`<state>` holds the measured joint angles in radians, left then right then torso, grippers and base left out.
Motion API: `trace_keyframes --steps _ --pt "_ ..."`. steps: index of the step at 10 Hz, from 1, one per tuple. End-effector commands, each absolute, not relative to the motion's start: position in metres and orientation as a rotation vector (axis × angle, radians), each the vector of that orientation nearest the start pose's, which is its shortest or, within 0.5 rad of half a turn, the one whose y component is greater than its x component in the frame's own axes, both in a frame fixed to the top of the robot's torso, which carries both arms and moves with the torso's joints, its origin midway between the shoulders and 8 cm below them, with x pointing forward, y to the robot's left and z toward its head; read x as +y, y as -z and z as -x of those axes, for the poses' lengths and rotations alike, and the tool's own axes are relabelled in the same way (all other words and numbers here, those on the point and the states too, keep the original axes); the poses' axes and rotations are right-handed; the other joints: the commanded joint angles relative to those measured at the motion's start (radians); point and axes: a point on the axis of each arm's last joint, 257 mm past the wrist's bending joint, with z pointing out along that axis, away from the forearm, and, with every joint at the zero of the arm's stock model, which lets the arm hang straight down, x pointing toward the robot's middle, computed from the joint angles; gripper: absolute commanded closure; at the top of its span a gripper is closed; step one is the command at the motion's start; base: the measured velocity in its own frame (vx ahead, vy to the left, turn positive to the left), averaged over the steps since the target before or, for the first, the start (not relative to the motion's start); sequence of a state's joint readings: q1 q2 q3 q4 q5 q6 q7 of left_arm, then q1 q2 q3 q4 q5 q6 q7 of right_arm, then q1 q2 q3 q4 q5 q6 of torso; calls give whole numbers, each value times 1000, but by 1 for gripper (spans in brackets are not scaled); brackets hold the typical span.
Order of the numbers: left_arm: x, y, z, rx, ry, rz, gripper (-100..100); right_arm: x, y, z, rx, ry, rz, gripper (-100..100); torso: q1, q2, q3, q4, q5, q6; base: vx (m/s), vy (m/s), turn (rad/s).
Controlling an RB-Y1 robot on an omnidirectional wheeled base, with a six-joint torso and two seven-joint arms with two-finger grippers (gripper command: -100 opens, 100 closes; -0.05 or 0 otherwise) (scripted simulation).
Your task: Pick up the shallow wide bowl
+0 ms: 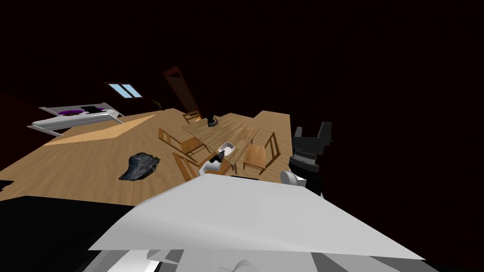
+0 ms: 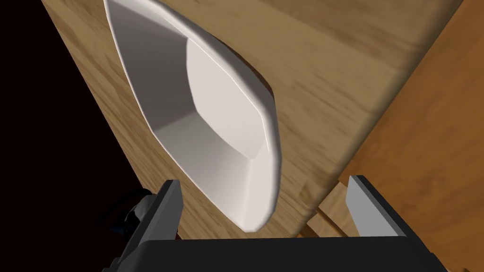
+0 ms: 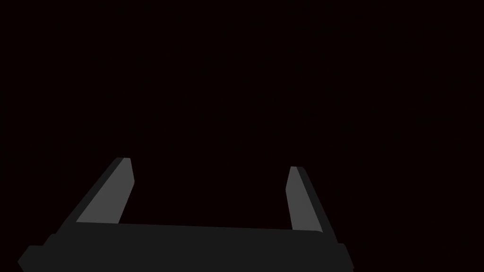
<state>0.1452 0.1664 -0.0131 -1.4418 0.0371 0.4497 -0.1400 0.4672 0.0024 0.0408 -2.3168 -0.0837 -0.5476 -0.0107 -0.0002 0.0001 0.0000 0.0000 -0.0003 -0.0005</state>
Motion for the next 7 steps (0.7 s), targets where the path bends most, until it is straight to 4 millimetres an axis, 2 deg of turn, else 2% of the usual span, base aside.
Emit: trace_keyframes --steps 1,5,6,7 --pt "312 464 -423 1800 573 1511 -100 -271 -59 -329 475 -1442 -628 0 0 0 0 0 0 0 32 3 -10" --pt "313 471 -423 1800 571 1513 -100 -271 -59 -329 475 -1442 -628 0 1 -3 -2 -1 0 0 44 9 -8" --pt "313 471 -423 1799 572 1512 100 -271 -59 -329 475 -1442 -628 0 0 -2 -1 0 0 0 0 0 0" --pt "313 471 -423 1799 572 1512 100 -271 -59 -329 475 -1442 -628 0 0 -1 0 0 0 0 0 0 0"
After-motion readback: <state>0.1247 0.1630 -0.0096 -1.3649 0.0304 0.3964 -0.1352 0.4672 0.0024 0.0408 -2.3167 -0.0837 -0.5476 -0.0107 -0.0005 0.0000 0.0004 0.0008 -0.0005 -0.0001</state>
